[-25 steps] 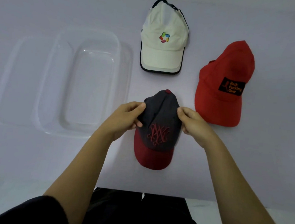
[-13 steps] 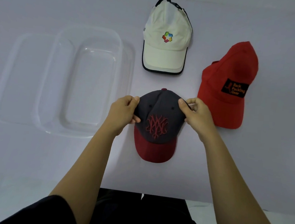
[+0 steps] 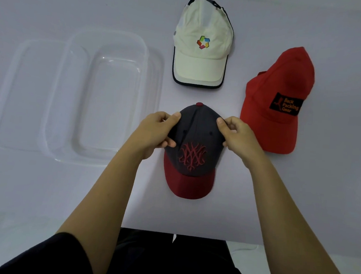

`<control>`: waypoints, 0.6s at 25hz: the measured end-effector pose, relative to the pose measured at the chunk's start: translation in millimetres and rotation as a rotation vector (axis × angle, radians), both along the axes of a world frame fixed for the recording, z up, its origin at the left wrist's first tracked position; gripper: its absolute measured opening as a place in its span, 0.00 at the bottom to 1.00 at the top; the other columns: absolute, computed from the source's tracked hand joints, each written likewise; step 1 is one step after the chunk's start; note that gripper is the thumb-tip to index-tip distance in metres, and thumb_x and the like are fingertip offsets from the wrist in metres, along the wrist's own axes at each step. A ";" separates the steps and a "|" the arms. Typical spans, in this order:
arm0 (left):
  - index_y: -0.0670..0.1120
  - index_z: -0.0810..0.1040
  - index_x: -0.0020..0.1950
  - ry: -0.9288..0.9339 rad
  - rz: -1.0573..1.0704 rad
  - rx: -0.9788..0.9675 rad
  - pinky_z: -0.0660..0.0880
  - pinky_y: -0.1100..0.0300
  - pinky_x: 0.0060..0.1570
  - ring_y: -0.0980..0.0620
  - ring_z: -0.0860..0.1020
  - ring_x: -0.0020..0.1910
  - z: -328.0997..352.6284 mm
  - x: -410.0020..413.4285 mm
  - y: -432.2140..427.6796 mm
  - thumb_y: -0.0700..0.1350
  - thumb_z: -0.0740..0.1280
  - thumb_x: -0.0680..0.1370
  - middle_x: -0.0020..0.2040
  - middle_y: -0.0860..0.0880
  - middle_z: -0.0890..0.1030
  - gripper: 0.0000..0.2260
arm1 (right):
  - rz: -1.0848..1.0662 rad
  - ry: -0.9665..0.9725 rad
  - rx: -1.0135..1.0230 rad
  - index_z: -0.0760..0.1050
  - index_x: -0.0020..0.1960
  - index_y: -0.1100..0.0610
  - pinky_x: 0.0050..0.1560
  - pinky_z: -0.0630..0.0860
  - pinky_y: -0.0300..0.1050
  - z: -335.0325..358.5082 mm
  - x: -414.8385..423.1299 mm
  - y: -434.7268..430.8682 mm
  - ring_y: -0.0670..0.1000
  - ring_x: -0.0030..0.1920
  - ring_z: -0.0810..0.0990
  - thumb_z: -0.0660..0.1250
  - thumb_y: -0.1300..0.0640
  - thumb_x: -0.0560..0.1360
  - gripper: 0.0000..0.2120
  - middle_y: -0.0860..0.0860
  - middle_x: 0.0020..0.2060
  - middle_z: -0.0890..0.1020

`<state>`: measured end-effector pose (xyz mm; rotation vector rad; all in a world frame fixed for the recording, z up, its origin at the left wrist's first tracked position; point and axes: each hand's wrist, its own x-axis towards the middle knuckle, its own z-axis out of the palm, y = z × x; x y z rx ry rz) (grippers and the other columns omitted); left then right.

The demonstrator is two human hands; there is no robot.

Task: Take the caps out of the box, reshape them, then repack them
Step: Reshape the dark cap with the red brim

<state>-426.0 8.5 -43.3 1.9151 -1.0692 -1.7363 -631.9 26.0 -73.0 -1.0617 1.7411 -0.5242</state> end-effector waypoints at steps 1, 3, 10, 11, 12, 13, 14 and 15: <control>0.42 0.75 0.47 0.045 0.005 0.021 0.66 0.70 0.20 0.59 0.73 0.20 1.6 -1.4 0.4 0.53 0.63 0.79 0.31 0.49 0.75 0.14 | -0.022 -0.065 0.031 0.74 0.46 0.56 0.35 0.71 0.40 1.0 0.6 2.6 0.43 0.28 0.75 0.61 0.46 0.77 0.13 0.45 0.35 0.76; 0.41 0.76 0.46 0.186 0.081 0.086 0.65 0.72 0.19 0.60 0.72 0.20 3.7 -2.3 -1.3 0.47 0.65 0.78 0.35 0.49 0.75 0.09 | -0.090 -0.242 0.105 0.76 0.49 0.54 0.33 0.68 0.37 2.9 0.4 4.8 0.40 0.24 0.71 0.61 0.50 0.78 0.09 0.44 0.35 0.76; 0.43 0.76 0.53 -0.064 -0.021 -0.001 0.68 0.70 0.20 0.60 0.73 0.19 5.8 -1.8 -6.6 0.49 0.63 0.79 0.37 0.48 0.76 0.10 | -0.126 -0.235 0.163 0.77 0.53 0.54 0.33 0.69 0.37 6.4 3.7 -1.6 0.42 0.27 0.70 0.64 0.51 0.77 0.09 0.45 0.35 0.75; 0.44 0.75 0.55 -0.025 -0.030 0.006 0.69 0.70 0.21 0.59 0.75 0.20 8.0 -3.9 -7.7 0.49 0.63 0.79 0.41 0.48 0.77 0.10 | -0.123 -0.280 0.165 0.75 0.57 0.53 0.31 0.70 0.35 8.9 5.4 -3.4 0.41 0.26 0.72 0.63 0.53 0.77 0.09 0.44 0.40 0.77; 0.45 0.75 0.56 0.037 -0.034 0.026 0.68 0.70 0.21 0.59 0.76 0.21 9.9 -6.6 -8.9 0.48 0.63 0.79 0.42 0.48 0.78 0.10 | -0.116 -0.330 0.166 0.72 0.61 0.52 0.29 0.71 0.33 11.5 7.8 -5.1 0.40 0.24 0.73 0.63 0.55 0.78 0.12 0.43 0.45 0.77; 0.44 0.75 0.57 0.105 -0.032 0.050 0.68 0.71 0.20 0.59 0.76 0.21 11.4 -9.6 -10.0 0.46 0.64 0.79 0.42 0.48 0.78 0.09 | -0.096 -0.363 0.159 0.71 0.63 0.51 0.28 0.70 0.32 12.6 10.1 -6.4 0.40 0.23 0.72 0.63 0.56 0.78 0.13 0.43 0.46 0.77; 0.42 0.76 0.57 0.164 -0.022 0.074 0.67 0.72 0.19 0.59 0.75 0.21 12.0 -12.4 -10.4 0.43 0.64 0.79 0.40 0.48 0.78 0.09 | -0.067 -0.370 0.145 0.72 0.63 0.52 0.27 0.69 0.32 13.7 13.2 -7.1 0.39 0.23 0.71 0.62 0.56 0.78 0.13 0.43 0.44 0.77; 0.40 0.77 0.57 0.199 -0.008 0.088 0.67 0.73 0.19 0.60 0.74 0.20 11.8 -14.3 -11.0 0.41 0.63 0.79 0.37 0.48 0.77 0.09 | -0.038 -0.355 0.128 0.73 0.61 0.52 0.28 0.68 0.32 14.6 15.4 -8.0 0.39 0.23 0.70 0.61 0.56 0.79 0.12 0.44 0.40 0.77</control>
